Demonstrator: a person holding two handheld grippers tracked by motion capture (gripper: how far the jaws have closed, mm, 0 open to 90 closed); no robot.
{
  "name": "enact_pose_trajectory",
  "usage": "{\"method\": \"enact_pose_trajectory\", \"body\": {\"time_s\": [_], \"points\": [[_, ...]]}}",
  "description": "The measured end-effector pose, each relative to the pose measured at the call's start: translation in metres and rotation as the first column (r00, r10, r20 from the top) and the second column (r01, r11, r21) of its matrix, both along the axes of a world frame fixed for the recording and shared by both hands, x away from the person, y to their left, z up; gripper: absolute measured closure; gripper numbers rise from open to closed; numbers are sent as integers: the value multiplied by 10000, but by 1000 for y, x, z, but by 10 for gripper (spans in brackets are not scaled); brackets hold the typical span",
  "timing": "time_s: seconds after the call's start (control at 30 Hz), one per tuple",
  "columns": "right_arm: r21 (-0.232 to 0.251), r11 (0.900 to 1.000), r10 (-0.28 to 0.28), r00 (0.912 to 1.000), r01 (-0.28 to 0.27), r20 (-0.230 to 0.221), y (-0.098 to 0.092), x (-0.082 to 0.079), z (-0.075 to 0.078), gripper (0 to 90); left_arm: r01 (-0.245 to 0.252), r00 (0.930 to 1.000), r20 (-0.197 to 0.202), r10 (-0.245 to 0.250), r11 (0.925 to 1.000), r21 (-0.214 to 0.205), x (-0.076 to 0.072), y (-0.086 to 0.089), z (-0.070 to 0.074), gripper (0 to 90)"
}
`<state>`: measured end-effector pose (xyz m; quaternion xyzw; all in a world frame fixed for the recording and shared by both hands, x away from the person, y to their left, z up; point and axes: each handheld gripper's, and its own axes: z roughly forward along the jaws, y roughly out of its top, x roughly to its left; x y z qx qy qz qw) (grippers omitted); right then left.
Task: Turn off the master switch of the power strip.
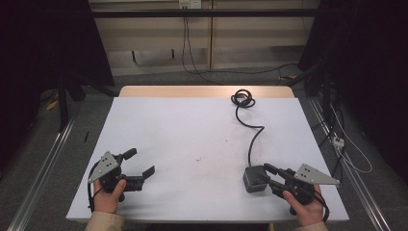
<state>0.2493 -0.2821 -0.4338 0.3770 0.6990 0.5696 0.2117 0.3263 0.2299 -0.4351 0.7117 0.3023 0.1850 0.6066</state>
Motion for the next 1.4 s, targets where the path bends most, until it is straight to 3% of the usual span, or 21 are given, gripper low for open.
{"method": "enact_pose_trajectory", "body": {"time_s": [0.47, 1.4], "points": [[-74, 9994, 346, 9989, -348, -304, 0, 3, 0, 760, -57, 10000, 12, 57, 10000, 14, -1, 1, 0, 42], [82, 9977, 676, 9963, -672, -526, -1, 6, 0, 867, -125, 9999, -8, 125, 9999, -43, -1, 1, 0, 37]]}}
